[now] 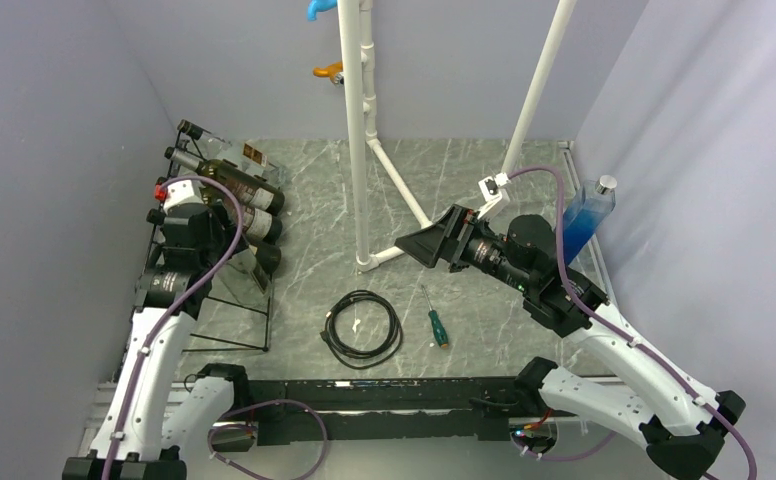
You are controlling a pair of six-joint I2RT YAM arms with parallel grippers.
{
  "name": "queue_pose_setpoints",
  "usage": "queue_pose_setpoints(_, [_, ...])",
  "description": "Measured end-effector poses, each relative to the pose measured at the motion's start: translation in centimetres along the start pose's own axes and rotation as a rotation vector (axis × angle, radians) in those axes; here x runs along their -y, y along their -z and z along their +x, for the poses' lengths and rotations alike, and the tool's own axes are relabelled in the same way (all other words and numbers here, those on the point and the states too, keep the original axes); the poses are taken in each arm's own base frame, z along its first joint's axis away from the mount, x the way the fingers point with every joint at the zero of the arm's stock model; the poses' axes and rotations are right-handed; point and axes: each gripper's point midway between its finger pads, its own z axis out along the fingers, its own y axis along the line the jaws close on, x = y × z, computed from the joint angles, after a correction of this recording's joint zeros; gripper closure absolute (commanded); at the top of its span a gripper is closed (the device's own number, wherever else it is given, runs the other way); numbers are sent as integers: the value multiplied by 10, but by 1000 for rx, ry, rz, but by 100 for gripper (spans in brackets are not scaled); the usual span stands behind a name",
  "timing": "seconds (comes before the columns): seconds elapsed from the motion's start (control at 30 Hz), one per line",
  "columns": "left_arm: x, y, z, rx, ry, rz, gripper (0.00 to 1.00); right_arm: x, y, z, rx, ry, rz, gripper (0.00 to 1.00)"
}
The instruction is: Put the wine bottle on the wine rack
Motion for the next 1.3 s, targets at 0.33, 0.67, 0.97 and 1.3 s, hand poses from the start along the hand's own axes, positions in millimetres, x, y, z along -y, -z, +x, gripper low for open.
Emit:
queue_pose_setpoints(0.33, [-14, -28, 25, -19, 111, -65, 100, 3, -1, -1, 8, 14, 11, 0])
queue_pose_setpoints(0.67, [-25, -34, 31, -31, 201, -134, 59, 6, -2, -1, 5, 24, 21, 0])
queue_pose_setpoints(0.97, [-38, -31, 40, -52, 252, -209, 2, 8, -4, 0, 1, 26, 29, 0])
queue_pose_setpoints(1.3, [-55, -21, 58, -135, 229, -304, 1, 9, -4, 0, -1, 25, 31, 0])
